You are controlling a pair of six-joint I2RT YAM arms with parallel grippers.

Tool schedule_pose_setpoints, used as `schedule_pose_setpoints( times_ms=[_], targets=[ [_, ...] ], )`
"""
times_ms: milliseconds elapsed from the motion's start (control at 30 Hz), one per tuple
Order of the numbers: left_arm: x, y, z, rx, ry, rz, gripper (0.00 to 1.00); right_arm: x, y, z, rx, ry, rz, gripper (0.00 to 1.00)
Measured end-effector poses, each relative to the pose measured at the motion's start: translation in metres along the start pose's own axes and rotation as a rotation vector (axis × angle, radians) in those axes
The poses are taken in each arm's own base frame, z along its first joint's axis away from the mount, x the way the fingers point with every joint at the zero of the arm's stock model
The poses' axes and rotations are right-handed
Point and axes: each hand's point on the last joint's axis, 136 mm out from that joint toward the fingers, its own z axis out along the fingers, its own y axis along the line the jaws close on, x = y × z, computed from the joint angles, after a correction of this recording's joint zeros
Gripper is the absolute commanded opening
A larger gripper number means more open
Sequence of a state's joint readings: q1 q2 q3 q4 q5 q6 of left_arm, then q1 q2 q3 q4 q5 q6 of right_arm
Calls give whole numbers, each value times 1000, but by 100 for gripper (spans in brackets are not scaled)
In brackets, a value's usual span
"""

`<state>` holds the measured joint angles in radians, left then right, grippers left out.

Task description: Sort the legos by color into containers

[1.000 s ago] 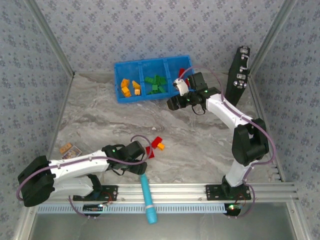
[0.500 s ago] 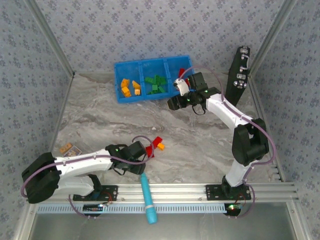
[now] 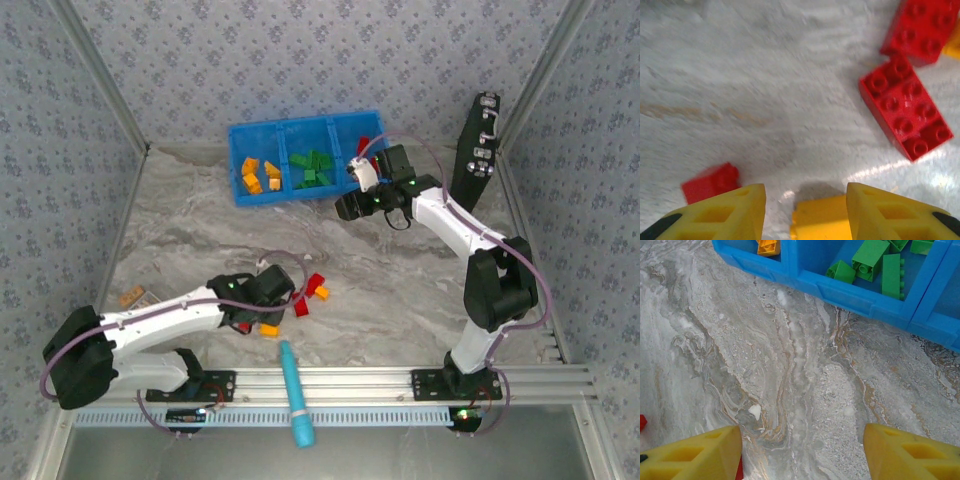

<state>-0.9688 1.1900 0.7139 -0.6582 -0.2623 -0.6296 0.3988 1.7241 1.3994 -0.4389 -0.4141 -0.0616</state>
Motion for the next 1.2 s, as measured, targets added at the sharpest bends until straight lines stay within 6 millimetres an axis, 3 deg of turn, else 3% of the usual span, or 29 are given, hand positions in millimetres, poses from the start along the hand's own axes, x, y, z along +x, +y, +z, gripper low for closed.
schedule_pose_setpoints(
  times_ms=[133, 400, 600, 833, 1200],
  targets=[
    [-9, 8, -4, -12, -8, -26, 60, 0, 0, 0, 0, 0, -1, 67],
    [8, 15, -9, -15, 32, -82, 67, 0, -1, 0, 1, 0, -6, 68],
    [21, 2, -11, 13, 59, -85, 68, 0, -1, 0, 1, -1, -6, 68],
    [42, -13, 3, -8, 128, -68, 70, 1, -1, 0, 2, 2, -7, 68],
    [61, -11, 21, -42, 187, -140, 64, 1, -6, -2, 9, 0, 0, 68]
  ],
)
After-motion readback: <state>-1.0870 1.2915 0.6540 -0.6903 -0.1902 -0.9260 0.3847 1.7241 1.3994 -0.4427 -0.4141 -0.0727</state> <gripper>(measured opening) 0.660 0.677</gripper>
